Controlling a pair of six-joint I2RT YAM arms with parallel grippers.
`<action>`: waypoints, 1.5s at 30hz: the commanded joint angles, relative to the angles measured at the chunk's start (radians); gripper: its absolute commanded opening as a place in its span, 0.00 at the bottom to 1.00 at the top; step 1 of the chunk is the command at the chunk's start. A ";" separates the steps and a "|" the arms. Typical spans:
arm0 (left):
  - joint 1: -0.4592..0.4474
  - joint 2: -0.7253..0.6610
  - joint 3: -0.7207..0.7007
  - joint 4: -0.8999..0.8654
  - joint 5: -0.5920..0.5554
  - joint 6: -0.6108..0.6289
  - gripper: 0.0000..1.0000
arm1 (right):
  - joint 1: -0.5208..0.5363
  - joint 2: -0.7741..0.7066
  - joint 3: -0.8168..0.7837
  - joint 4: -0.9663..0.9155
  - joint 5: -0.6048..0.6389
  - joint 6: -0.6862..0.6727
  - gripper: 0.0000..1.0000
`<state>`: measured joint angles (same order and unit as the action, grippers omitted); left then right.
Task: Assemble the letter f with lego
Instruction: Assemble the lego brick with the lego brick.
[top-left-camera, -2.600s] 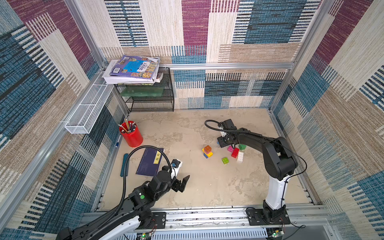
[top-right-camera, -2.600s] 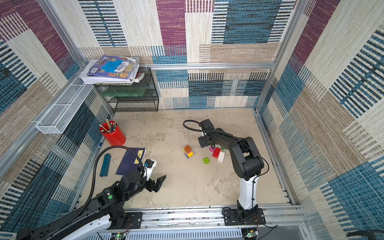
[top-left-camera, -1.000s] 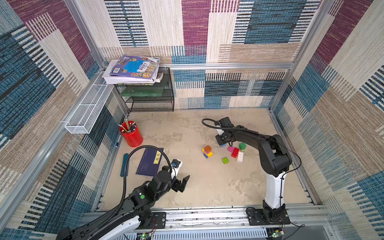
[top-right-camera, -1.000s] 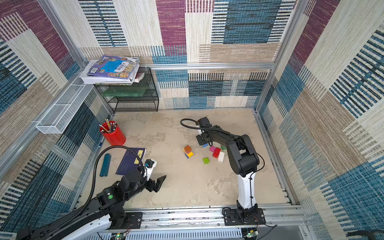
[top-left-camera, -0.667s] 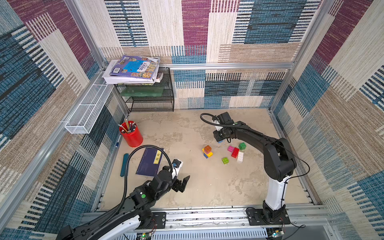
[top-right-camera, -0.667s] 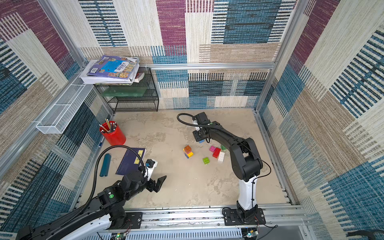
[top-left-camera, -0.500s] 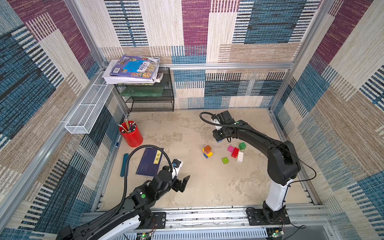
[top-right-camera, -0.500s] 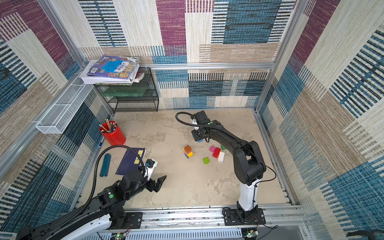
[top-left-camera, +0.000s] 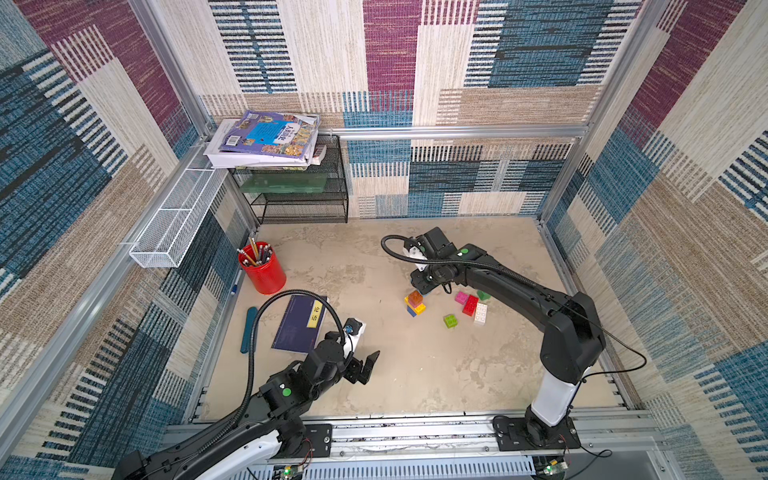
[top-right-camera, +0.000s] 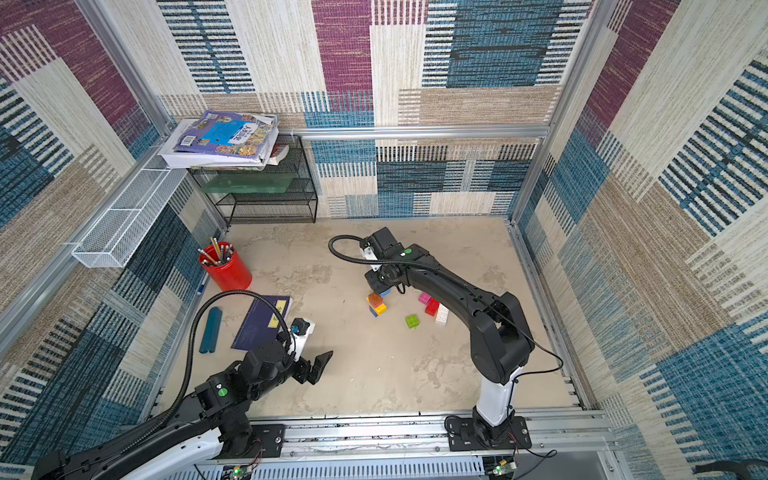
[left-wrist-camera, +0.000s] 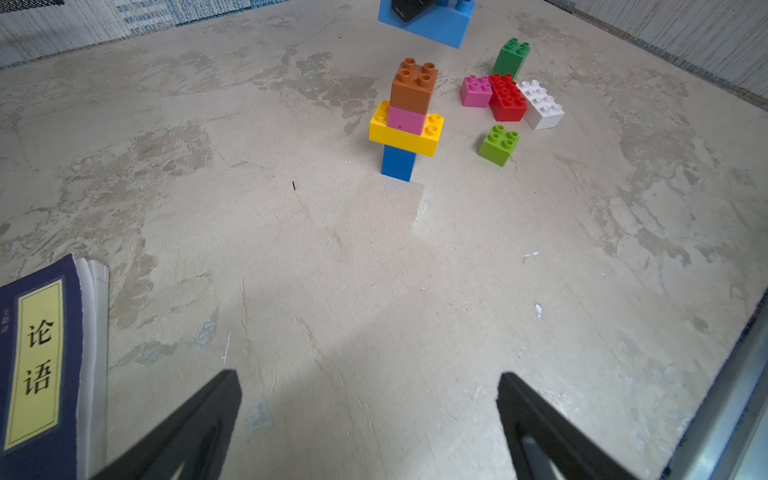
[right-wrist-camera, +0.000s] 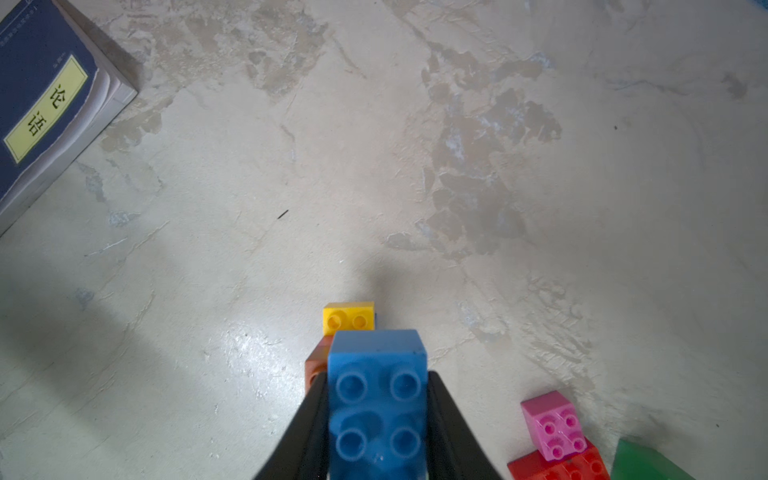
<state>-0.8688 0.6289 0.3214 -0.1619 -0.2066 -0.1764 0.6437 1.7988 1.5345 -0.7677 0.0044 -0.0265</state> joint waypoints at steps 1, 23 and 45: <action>0.000 0.000 0.005 0.012 -0.009 0.000 0.99 | 0.020 0.006 0.007 -0.022 0.036 0.028 0.32; -0.001 0.003 0.005 0.013 -0.007 0.000 0.99 | 0.072 0.022 -0.001 -0.059 0.129 0.066 0.31; -0.001 0.005 0.005 0.013 -0.004 0.000 0.99 | 0.081 0.028 -0.014 -0.064 0.126 0.072 0.31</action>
<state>-0.8688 0.6334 0.3218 -0.1619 -0.2066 -0.1764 0.7216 1.8248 1.5246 -0.8268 0.1165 0.0406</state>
